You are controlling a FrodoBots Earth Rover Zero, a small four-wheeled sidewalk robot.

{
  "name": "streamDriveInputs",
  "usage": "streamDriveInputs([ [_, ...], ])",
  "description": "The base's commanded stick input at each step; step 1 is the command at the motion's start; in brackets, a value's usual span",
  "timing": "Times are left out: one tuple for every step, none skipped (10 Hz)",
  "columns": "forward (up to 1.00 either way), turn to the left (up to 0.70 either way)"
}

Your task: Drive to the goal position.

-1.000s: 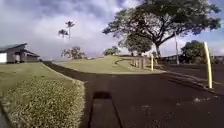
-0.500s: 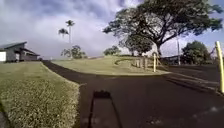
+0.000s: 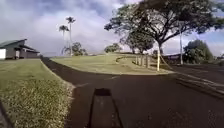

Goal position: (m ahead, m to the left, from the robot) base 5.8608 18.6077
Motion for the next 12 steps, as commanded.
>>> streamDriveInputs([
  [0.70, 0.34],
  [0.70, 0.35],
  [0.70, 0.35],
  [0.70, 0.35],
  [0.70, 0.30],
  [0.70, 0.24],
  [0.70, 0.00],
  [0.70, 0.00],
  [0.70, 0.00],
  [0.70, 0.00],
  [0.70, 0.00],
  [0.70, 0.13],
])
